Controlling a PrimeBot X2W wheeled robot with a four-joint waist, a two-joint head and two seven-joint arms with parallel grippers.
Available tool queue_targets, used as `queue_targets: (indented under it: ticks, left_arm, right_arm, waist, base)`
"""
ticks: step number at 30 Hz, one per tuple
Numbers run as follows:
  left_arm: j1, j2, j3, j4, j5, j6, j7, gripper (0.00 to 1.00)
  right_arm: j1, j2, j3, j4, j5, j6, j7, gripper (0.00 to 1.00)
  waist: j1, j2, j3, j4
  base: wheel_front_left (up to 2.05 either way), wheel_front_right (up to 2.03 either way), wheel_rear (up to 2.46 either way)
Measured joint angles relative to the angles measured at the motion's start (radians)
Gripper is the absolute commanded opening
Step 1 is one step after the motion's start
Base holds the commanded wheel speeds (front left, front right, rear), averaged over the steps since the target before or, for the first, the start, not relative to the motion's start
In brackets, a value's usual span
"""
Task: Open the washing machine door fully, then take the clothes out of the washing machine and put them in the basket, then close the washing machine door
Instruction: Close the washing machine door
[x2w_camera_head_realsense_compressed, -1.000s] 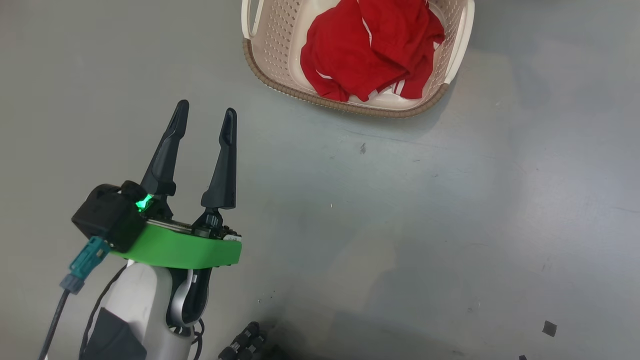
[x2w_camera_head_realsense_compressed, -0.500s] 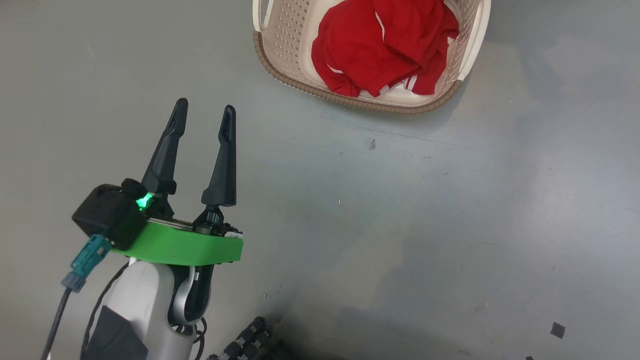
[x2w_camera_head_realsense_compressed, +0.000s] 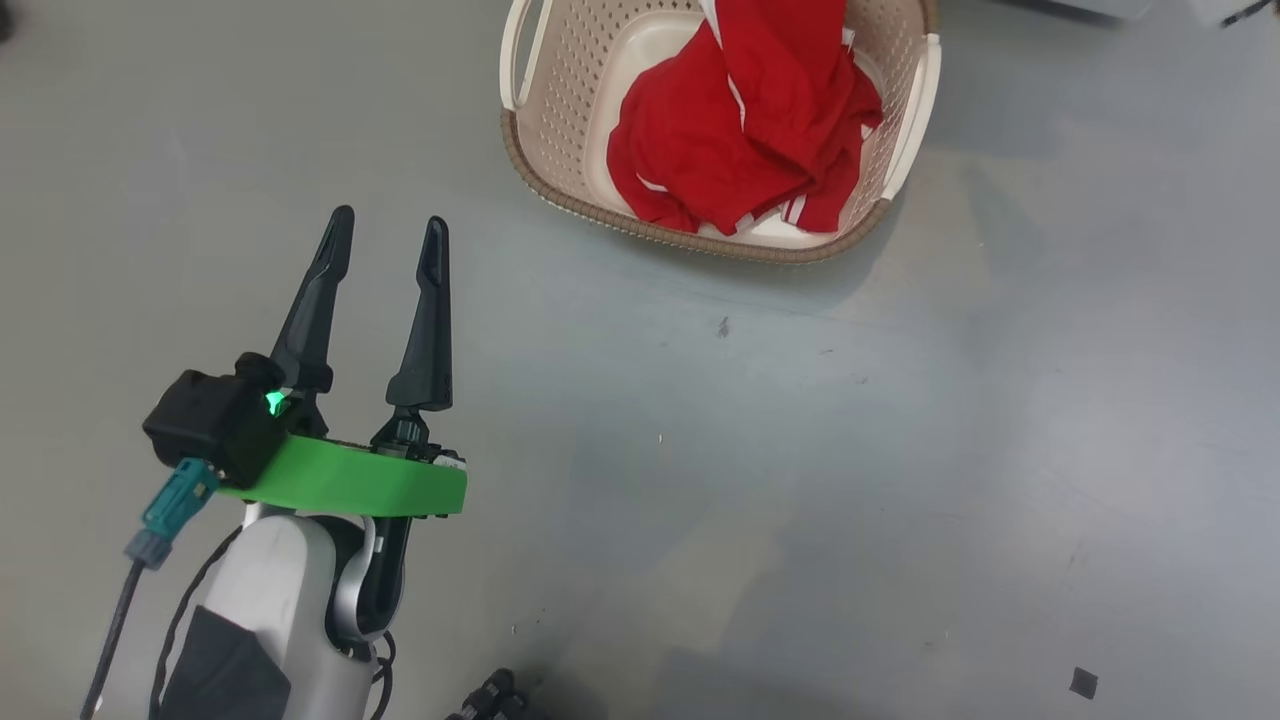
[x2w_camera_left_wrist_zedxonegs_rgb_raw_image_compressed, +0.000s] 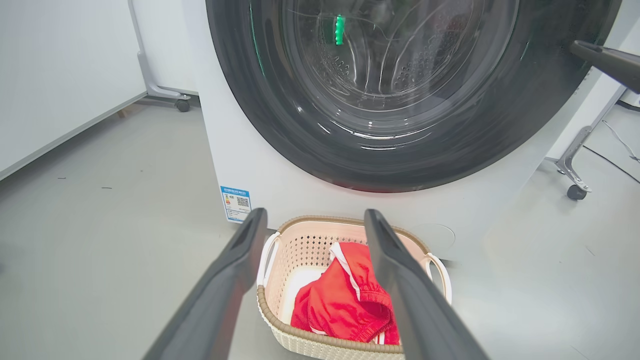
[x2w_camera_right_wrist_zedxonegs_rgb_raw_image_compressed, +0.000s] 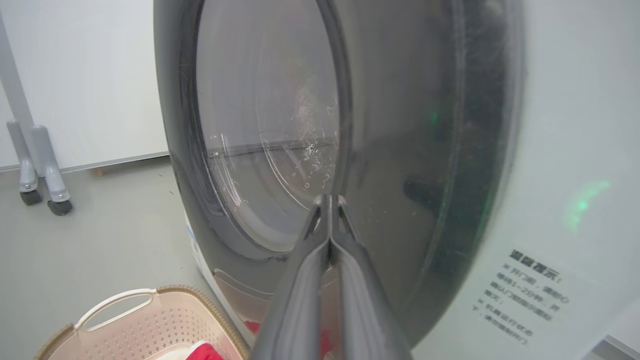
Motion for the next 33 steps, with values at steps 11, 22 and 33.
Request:
queue_targets:
  ticks: [11,22,33]
  left_arm:
    - [0.003,0.000,0.010,0.109,0.074,-0.012,0.000,1.00]
    - [0.058,0.001,0.062,0.190,0.104,-0.028,0.000,1.00]
    - [0.147,0.003,0.112,0.223,0.104,-0.037,0.000,1.00]
  right_arm:
    - [0.197,0.084,0.033,0.051,0.032,0.000,-0.042,0.00]
    - [0.407,0.184,-0.105,0.050,0.154,-0.064,-0.045,0.00]
    - [0.619,0.236,-0.227,-0.023,0.197,-0.090,-0.045,0.00]
  waist:
    - [0.0000,0.0000,-0.122,-0.080]
    - [0.0000,0.0000,-0.263,-0.197]
    - [-0.0001,0.0000,-0.416,-0.310]
  base:
    - [0.00,0.00,0.00]
    - [0.00,0.00,0.00]
    - [0.00,0.00,0.00]
